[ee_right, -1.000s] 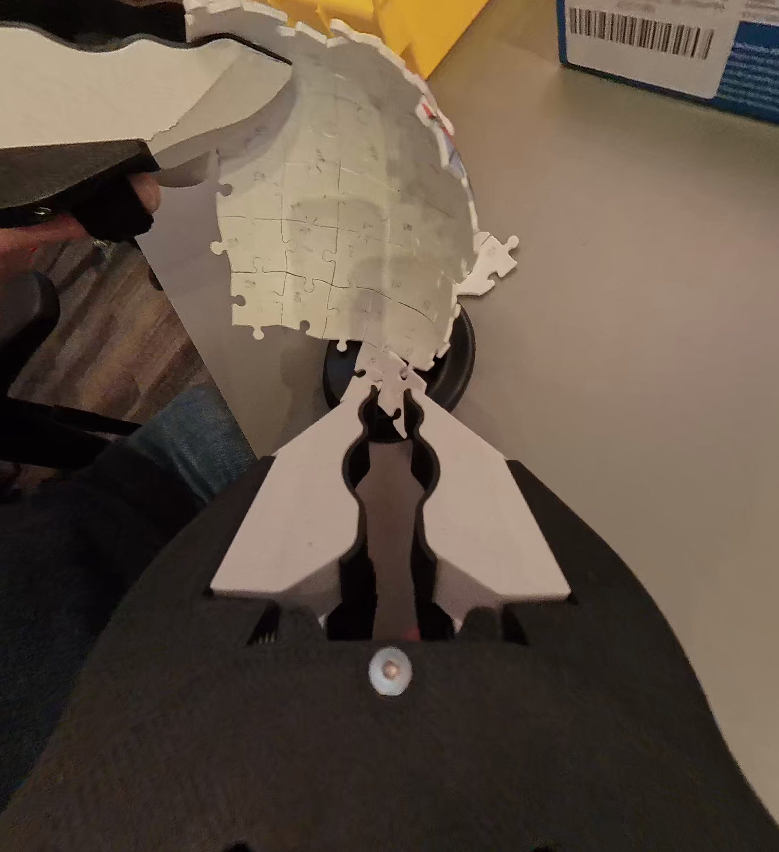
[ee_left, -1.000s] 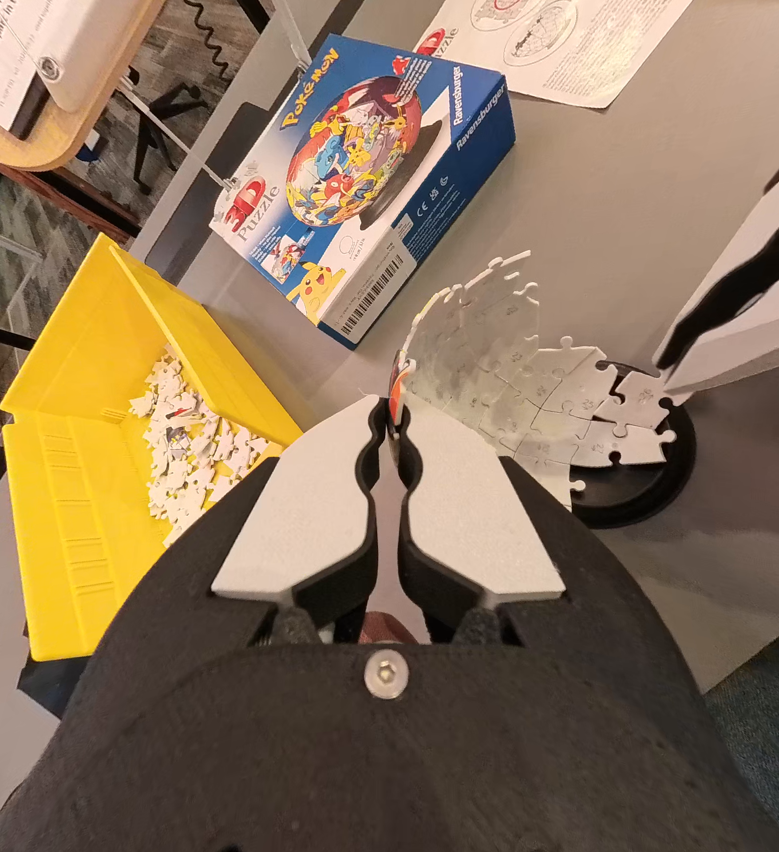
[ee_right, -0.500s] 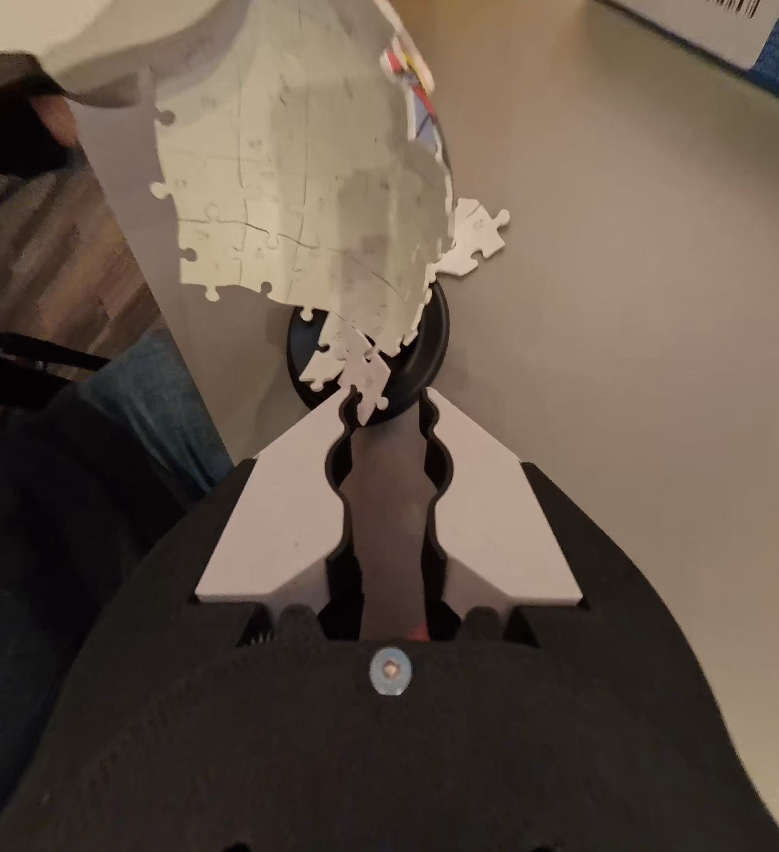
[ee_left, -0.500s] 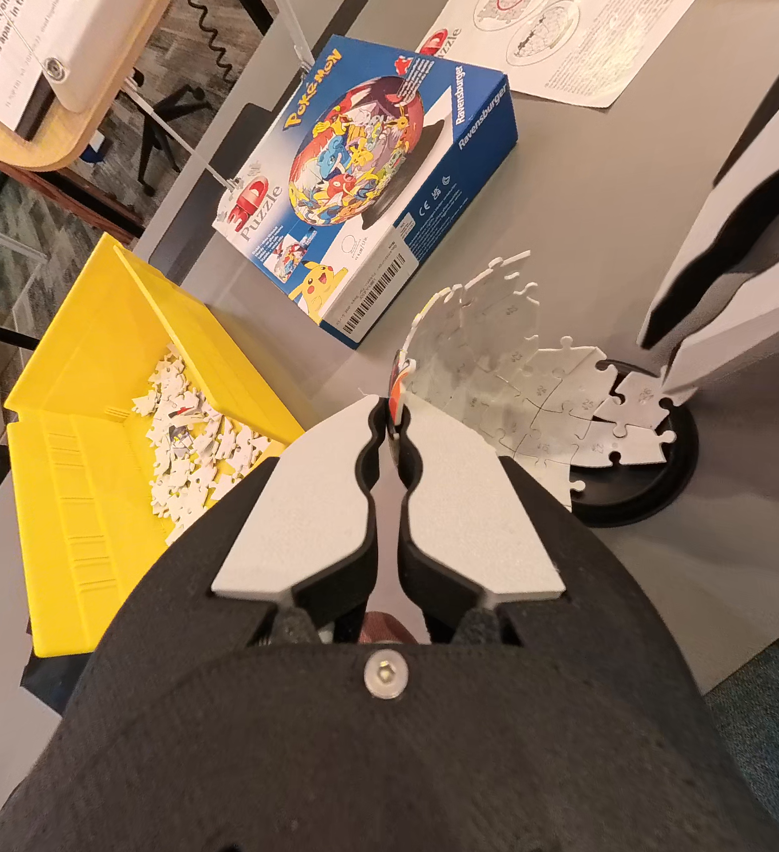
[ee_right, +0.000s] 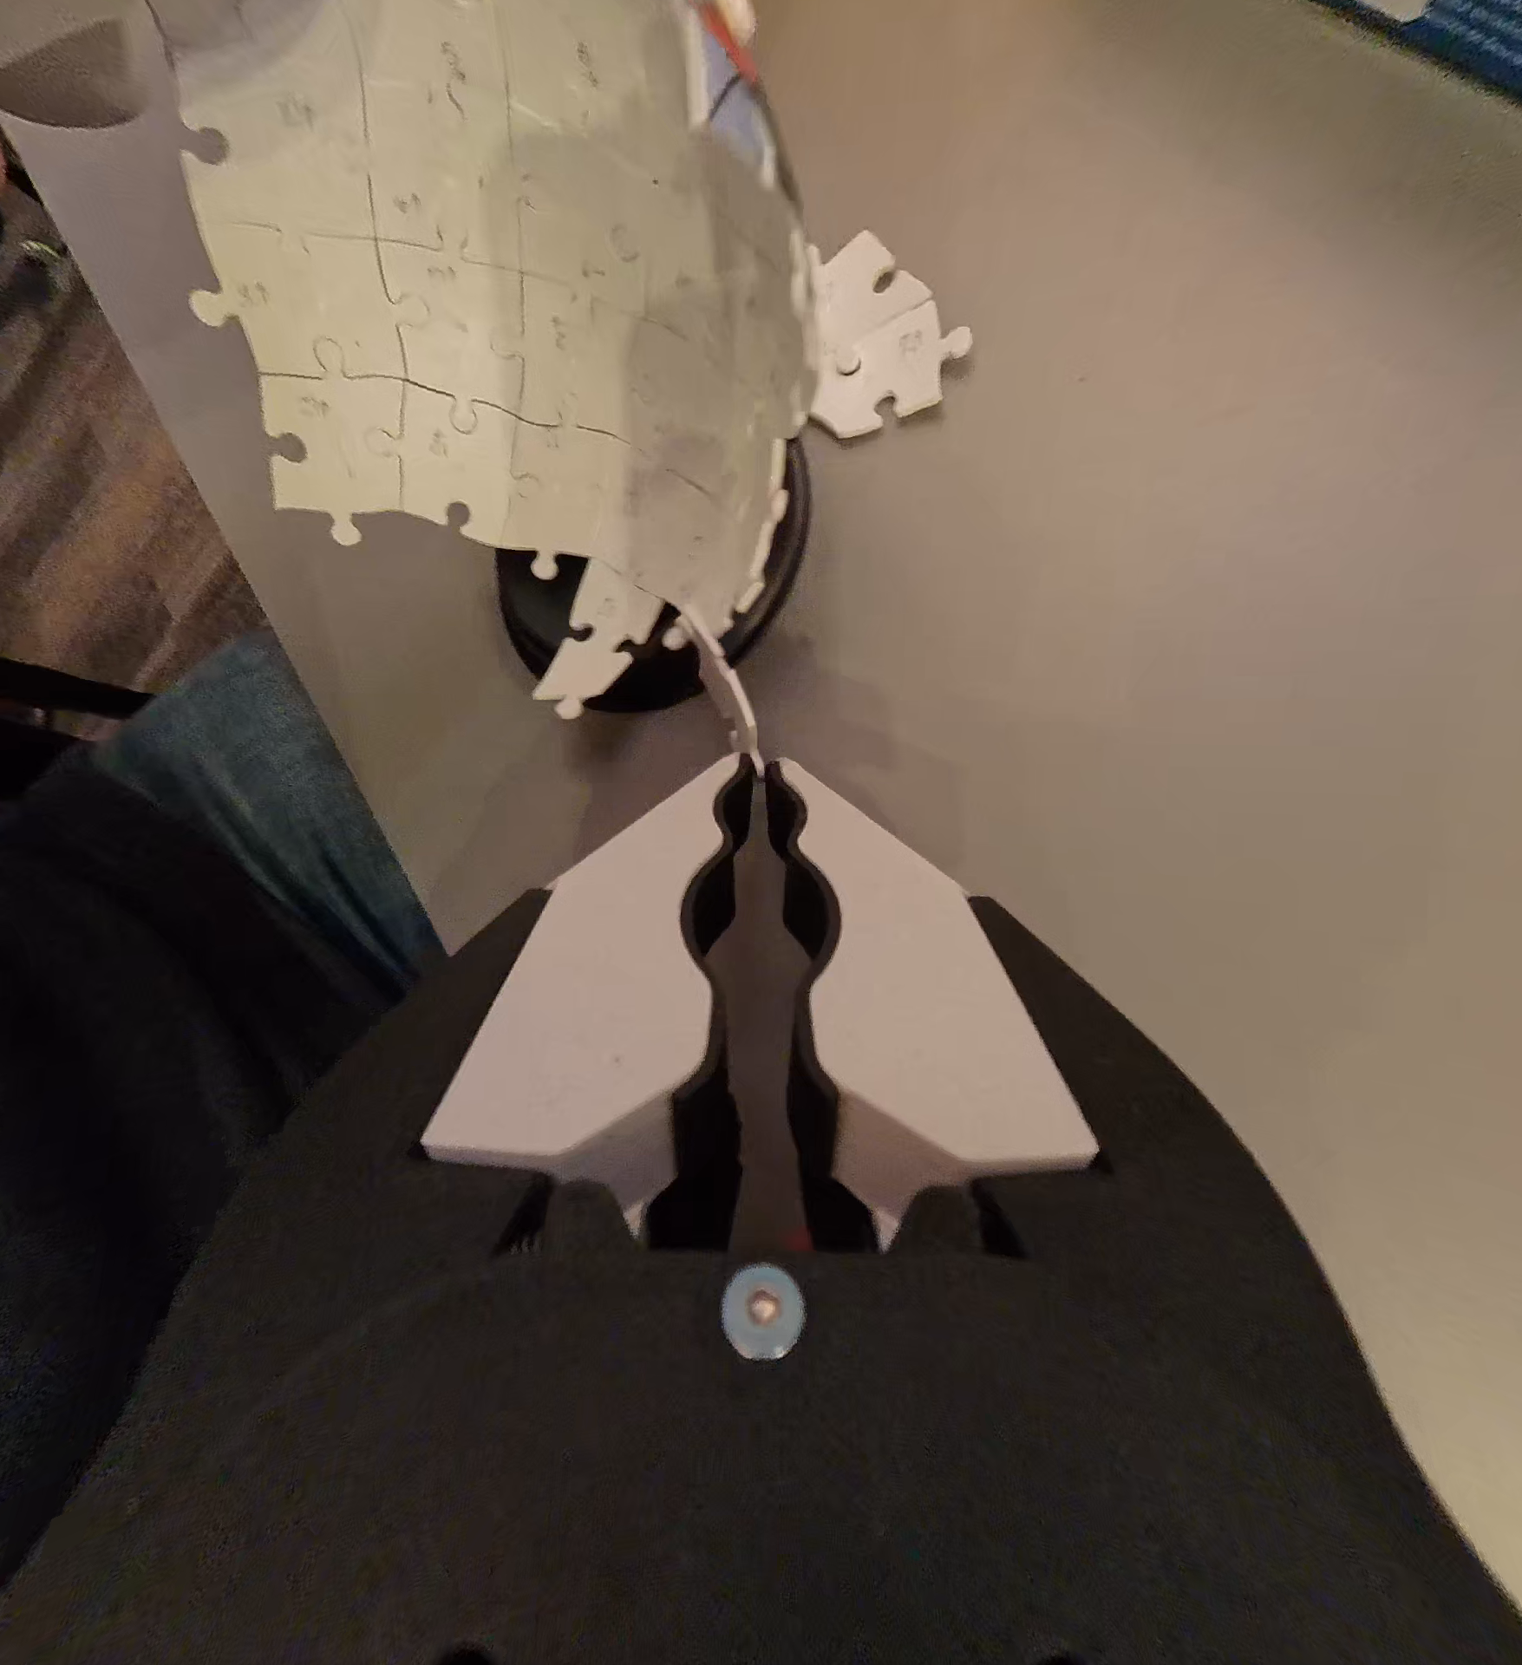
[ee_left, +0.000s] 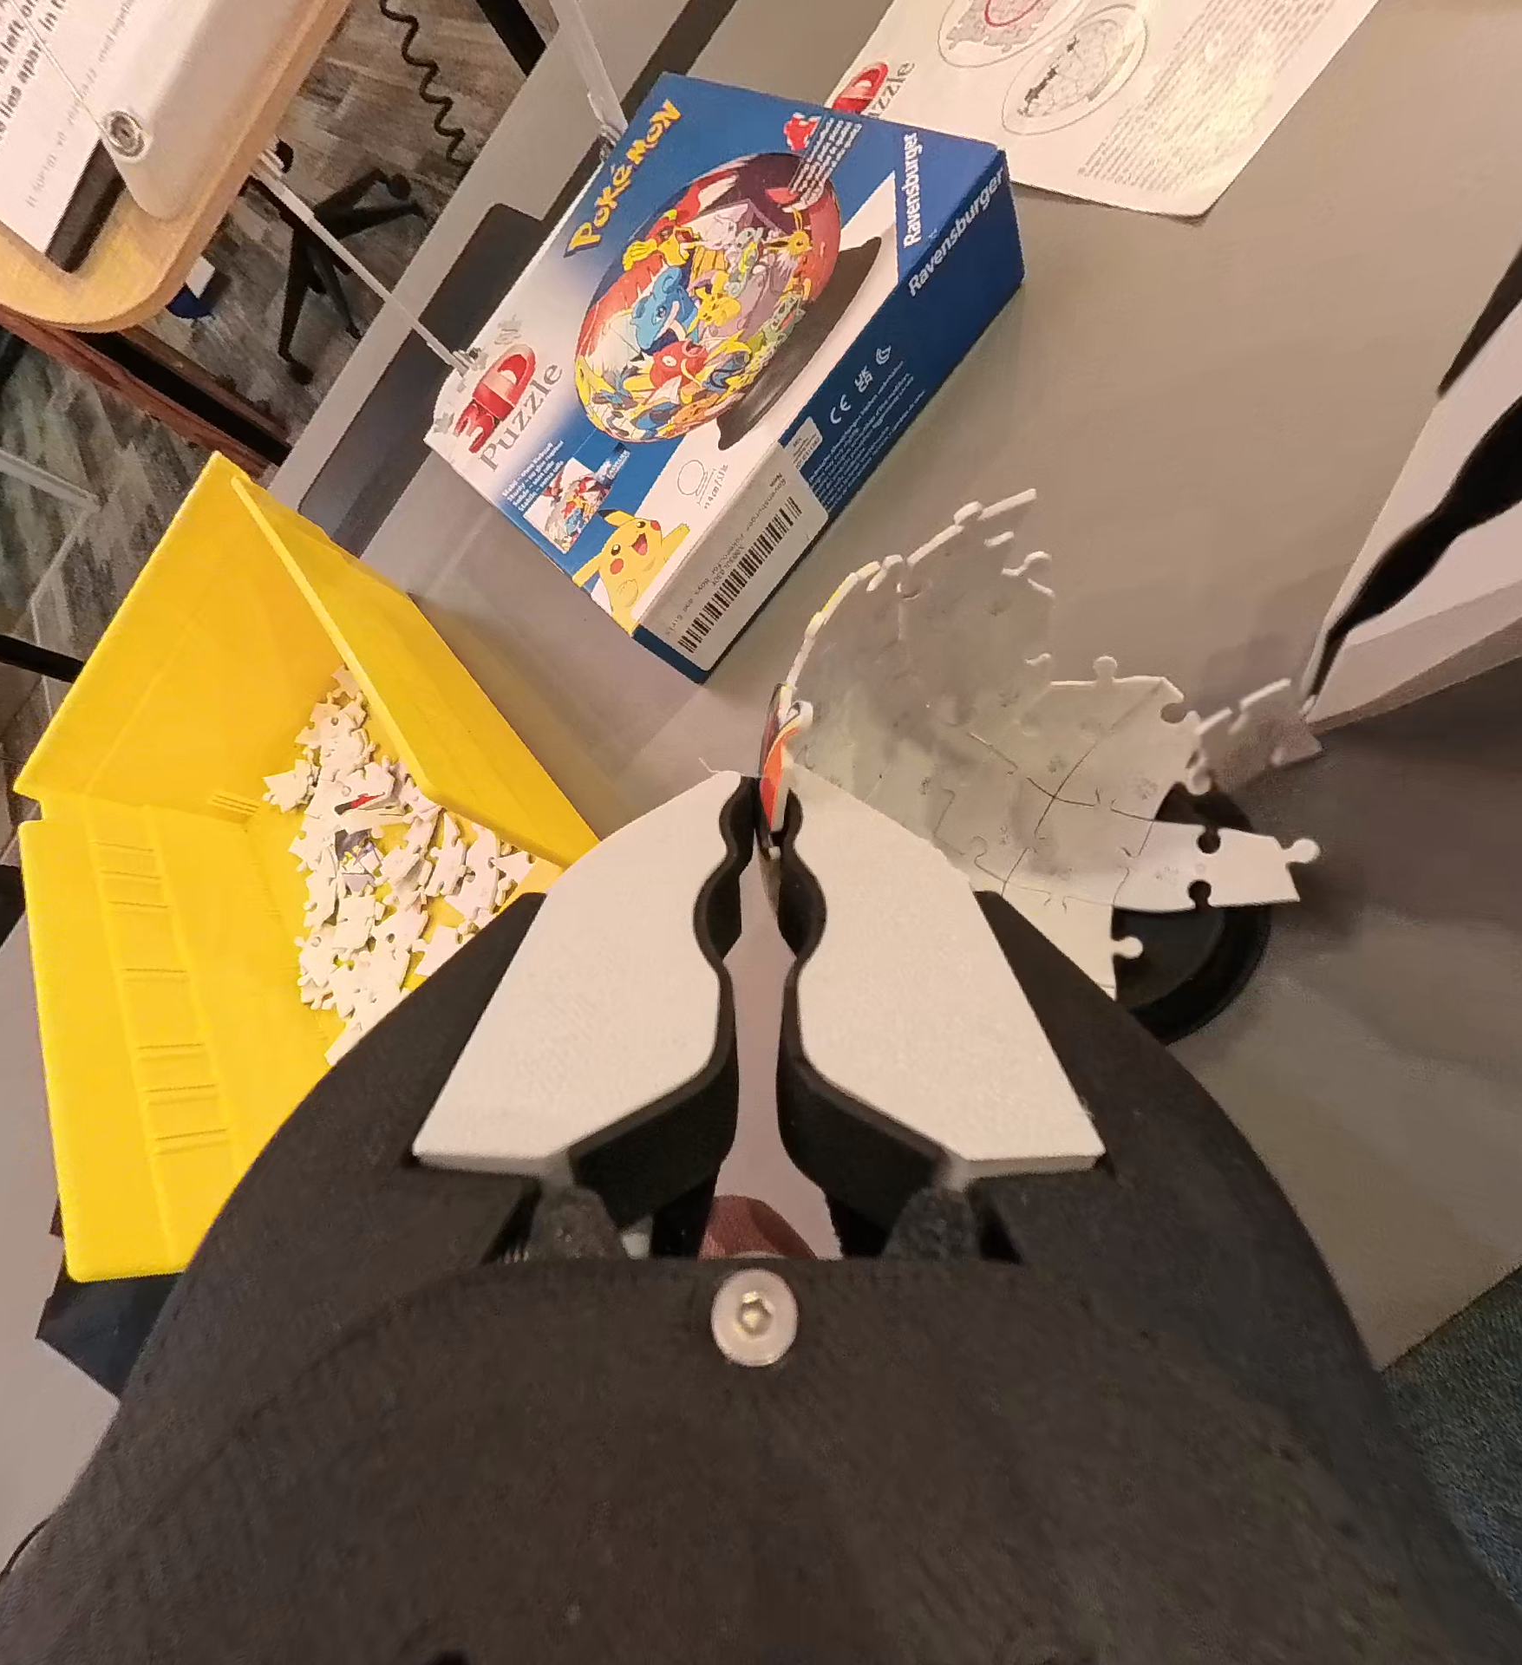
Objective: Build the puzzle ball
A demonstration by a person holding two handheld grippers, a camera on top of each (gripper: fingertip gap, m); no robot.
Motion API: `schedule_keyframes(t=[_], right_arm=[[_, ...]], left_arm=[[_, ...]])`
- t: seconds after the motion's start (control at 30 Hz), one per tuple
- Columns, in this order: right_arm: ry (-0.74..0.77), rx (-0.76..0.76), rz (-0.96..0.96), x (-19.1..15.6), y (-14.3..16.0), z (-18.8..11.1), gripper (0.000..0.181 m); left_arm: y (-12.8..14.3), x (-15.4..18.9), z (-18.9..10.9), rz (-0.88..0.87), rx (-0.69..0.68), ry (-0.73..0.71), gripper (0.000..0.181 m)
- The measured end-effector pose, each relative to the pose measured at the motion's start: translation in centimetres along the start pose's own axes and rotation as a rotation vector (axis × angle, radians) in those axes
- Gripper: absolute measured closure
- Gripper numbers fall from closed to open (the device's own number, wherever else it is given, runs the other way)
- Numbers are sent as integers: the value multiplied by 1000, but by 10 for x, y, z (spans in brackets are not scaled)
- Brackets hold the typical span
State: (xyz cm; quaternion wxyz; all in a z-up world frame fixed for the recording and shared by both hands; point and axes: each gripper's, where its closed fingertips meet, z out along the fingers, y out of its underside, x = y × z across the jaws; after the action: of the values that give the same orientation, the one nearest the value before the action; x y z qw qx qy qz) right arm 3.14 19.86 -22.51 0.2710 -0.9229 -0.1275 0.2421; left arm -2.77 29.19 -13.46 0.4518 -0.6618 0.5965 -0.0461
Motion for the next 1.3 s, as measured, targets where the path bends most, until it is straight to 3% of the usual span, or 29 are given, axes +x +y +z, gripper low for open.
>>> schedule_keyframes(t=[0.03, 0.27, 0.4, 0.5, 0.57, 0.63, 0.73, 0.9, 1.13, 1.3], right_arm=[[9, -3, -10, 4, 0, -3, 180], [48, -8, -70, 24, -6, -20, 181], [68, -103, -136, 36, -1, -31, 181], [65, -36, 44, 48, -6, -34, 181], [-11, -21, 174, 38, 2, -27, 166], [-43, -52, 166, 24, 14, -22, 158], [-19, -31, 80, 24, 10, -32, 159], [135, -51, -222, 57, -3, -35, 147], [29, -149, -621, 68, -8, -23, 142], [-72, -183, -746, 63, -6, -17, 163]], left_arm=[[0, 0, 0, 0, -2, 1, 179], [3, -3, 1, -8, -6, -1, 179], [4, -3, 2, -14, -12, 4, 179], [5, -4, 2, -16, -14, 2, 179], [5, -4, 2, -19, -15, 3, 179], [6, -4, 2, -19, -16, 2, 179], [6, -4, 2, -20, -17, 3, 179], [5, -3, 3, -15, -13, 6, 179], [4, -3, 3, -9, -9, 4, 179], [5, -3, 3, -8, -11, 4, 179]])
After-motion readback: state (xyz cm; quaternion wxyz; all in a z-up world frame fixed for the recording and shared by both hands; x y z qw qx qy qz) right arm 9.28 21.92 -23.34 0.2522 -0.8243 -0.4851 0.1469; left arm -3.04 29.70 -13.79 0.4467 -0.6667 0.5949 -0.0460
